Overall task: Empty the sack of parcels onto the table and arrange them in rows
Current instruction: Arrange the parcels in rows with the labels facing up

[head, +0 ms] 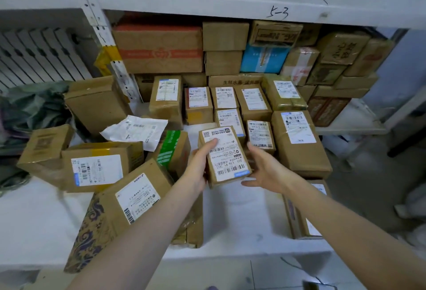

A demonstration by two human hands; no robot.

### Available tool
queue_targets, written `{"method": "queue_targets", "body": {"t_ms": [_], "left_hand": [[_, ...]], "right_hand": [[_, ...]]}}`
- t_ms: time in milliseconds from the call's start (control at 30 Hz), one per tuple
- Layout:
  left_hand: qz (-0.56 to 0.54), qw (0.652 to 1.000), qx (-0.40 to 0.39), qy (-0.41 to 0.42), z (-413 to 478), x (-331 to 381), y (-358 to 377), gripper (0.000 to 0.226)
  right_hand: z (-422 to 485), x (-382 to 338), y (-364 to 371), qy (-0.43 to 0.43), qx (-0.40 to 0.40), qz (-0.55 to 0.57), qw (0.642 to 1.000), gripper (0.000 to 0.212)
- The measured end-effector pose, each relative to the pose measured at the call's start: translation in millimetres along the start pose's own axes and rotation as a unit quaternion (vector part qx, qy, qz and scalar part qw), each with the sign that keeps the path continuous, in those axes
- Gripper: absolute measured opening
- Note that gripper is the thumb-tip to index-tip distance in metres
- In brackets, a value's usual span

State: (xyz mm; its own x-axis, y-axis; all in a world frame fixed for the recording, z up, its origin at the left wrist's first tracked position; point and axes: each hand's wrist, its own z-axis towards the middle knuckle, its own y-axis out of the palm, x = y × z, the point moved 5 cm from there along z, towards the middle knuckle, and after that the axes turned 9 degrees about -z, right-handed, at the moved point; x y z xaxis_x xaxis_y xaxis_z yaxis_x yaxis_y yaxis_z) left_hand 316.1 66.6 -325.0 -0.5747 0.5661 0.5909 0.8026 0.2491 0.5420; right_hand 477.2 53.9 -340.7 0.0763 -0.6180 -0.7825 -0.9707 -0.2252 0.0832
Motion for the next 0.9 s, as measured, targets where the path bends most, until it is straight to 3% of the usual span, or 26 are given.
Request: {"method": "queue_targets", "body": {"t_ms": [100,167,233,300,400,533,633,700,800,900], "left_hand": [[0.013,1.000,0.005,0.017,4,-3,0,0.036],[0.021,1.000,-0.001,0.013,8,-2,0,0.041],[0.042,0.999,0.015,0.026,12,6,-2,0.060],[0.144,0.988,0.013,0.043,16,14,-7,0.092],[0.378,0.920,-0.096,-0.026,13,2,1,0.088],[0.435,0.853,-0.247,-0.150,0,-27,19,0.065],[0.442,0.864,-0.202,-0.133,11,-32,20,0.070],[0.378,0.908,-0.135,-0.119,25,-38,17,0.064],[0.240,0.960,-0.053,-0.136,42,-56,13,0.040],[0.204,0.963,-0.029,-0.175,49,-86,19,0.041]], "right_hand": [[-4,-7,-3,-0.027,-0.014,-0.091,0.995,0.069],[-2,-10,-9,-0.040,-0.002,-0.072,0.997,0.072],[-5,-13,-19,-0.036,-0.005,-0.064,0.997,0.062],[-13,-19,-28,-0.031,-0.045,-0.145,0.988,0.063],[-23,-28,-27,-0.016,-0.132,-0.326,0.936,0.064],[-26,-36,-21,0.021,-0.170,-0.404,0.899,0.068],[-23,-44,-28,-0.005,-0.095,-0.351,0.932,0.065],[-12,-53,-45,-0.051,0.023,-0.269,0.962,0.056],[7,-65,-83,-0.102,0.222,-0.201,0.949,0.036],[17,-71,-102,-0.123,0.279,-0.266,0.914,0.028]]}}
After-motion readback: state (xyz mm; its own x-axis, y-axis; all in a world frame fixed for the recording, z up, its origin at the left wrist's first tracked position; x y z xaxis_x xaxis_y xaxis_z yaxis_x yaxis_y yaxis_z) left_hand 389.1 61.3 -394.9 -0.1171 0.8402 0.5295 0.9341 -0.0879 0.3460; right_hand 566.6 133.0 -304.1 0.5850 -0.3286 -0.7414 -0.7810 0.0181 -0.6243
